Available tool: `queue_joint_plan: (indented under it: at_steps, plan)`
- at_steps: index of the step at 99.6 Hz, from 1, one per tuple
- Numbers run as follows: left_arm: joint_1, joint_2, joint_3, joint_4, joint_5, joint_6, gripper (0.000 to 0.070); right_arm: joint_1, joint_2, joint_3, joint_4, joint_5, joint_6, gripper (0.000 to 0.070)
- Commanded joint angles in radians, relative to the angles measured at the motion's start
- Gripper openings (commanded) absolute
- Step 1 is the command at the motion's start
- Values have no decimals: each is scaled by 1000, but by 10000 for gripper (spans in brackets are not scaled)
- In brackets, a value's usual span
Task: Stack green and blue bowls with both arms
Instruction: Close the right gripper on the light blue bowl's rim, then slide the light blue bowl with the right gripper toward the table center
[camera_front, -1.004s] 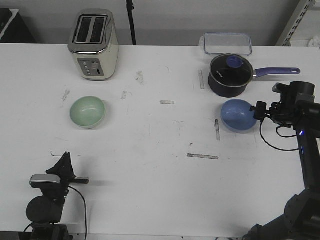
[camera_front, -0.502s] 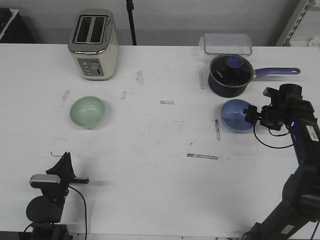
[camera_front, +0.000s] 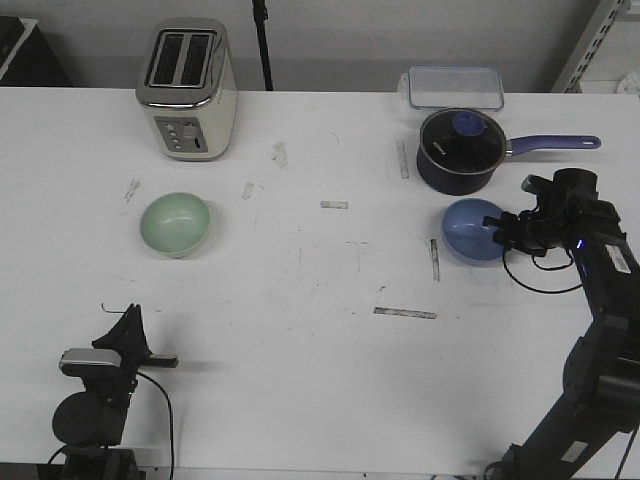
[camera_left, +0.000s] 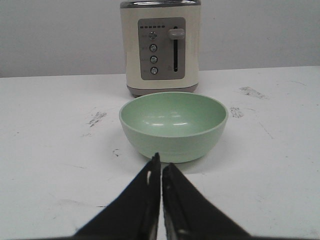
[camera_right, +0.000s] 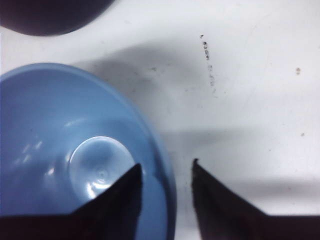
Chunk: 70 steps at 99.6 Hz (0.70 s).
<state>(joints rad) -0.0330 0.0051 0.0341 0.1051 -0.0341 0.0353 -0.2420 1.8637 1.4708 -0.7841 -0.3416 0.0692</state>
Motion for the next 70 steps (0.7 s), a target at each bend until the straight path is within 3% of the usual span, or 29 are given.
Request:
queue_joint_plan:
  at_steps: [1, 5, 50, 70]
  plan:
    - [1, -2, -23, 16, 1, -5, 2, 1, 23, 22, 3, -5, 13, 40]
    - [1, -2, -23, 16, 1, -5, 2, 1, 23, 22, 3, -7, 13, 9]
    - [1, -2, -23, 16, 1, -5, 2, 1, -75, 23, -24, -36, 67, 10]
    - [1, -2, -23, 16, 1, -5, 2, 76, -129, 23, -39, -35, 96, 10]
